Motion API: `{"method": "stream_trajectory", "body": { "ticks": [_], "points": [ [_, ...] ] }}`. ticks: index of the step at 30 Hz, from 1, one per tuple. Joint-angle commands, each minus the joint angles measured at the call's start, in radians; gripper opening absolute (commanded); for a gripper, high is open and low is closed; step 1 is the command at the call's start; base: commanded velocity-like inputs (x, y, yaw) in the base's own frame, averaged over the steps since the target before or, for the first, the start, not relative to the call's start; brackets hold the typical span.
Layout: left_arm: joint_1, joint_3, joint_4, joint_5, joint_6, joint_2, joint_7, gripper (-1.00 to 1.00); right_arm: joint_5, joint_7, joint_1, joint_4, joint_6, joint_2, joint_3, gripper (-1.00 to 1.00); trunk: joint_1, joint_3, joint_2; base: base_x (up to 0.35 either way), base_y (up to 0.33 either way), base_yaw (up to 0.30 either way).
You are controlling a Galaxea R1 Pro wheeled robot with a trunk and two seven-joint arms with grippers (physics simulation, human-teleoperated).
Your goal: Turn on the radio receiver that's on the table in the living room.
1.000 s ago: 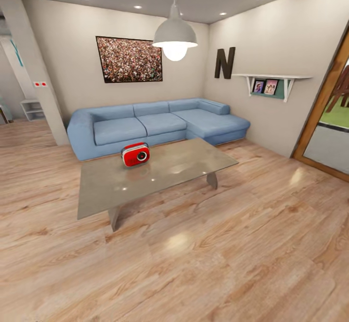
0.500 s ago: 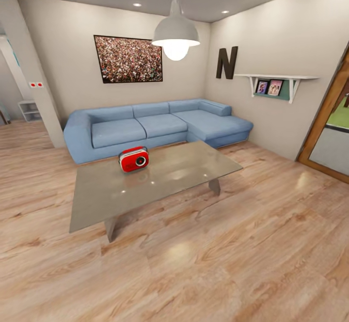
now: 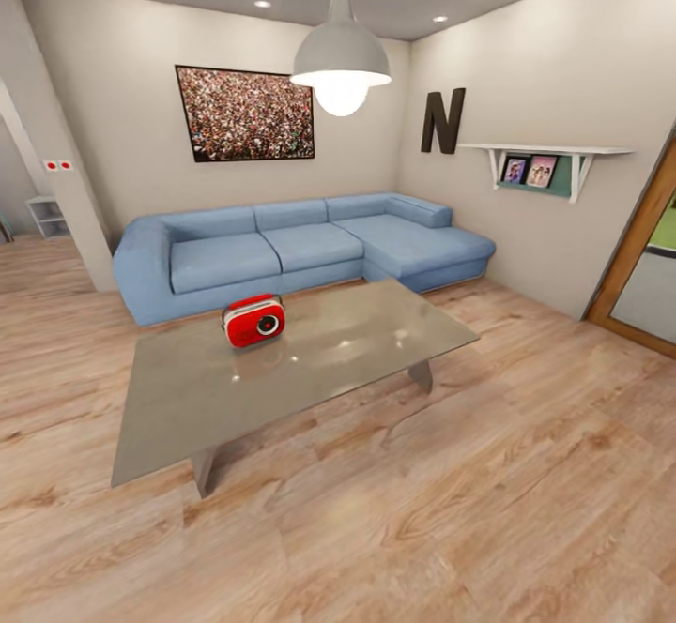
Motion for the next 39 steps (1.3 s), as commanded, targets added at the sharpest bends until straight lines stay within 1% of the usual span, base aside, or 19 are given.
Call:
{"method": "stream_trajectory", "body": {
  "ticks": [1, 39],
  "points": [
    [0.000, 0.000, 0.000, 0.000, 0.000, 0.000, 0.000, 1.00, 0.000, 0.000, 0.000, 0.000, 0.000, 0.000, 0.000, 1.00, 0.000, 0.000, 0.000, 0.323, 0.000, 0.000],
    [0.000, 0.000, 0.000, 0.000, 0.000, 0.001, 0.000, 1.00, 0.000, 0.000, 0.000, 0.000, 0.000, 0.001, 0.000, 1.00, 0.000, 0.000, 0.000, 0.313, 0.000, 0.000]
  ]
}}
